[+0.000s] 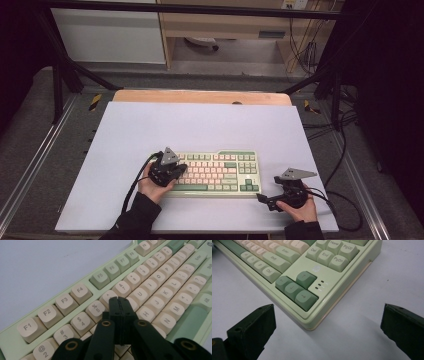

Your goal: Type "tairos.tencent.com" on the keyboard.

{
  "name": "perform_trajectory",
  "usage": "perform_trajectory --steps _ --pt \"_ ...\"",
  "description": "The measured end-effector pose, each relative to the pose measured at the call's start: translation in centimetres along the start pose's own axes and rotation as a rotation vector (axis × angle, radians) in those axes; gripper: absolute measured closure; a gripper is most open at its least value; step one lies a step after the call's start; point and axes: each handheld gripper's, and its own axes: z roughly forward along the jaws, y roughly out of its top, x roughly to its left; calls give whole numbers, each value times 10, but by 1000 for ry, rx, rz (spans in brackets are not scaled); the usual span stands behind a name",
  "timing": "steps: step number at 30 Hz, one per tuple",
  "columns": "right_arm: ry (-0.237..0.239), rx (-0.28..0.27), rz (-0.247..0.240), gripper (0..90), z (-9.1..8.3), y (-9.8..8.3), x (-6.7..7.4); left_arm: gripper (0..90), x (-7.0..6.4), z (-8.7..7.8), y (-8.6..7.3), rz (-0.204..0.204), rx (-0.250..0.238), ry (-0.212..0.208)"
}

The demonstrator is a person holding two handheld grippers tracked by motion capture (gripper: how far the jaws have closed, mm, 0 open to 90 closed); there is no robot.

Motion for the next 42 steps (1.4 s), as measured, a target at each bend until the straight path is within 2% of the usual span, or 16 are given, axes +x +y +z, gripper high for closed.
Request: perform_trajectory --steps 13,29,42 --pt "-1 -1 1 5 0 0 0 899 1 -21 -1 10 -29 -17" --pt "3 2 6 5 0 0 1 899 15 -51 -20 -9 -38 -3" --pt "4 9 3 5 1 0 1 899 27 -57 -36 -30 -17 25"
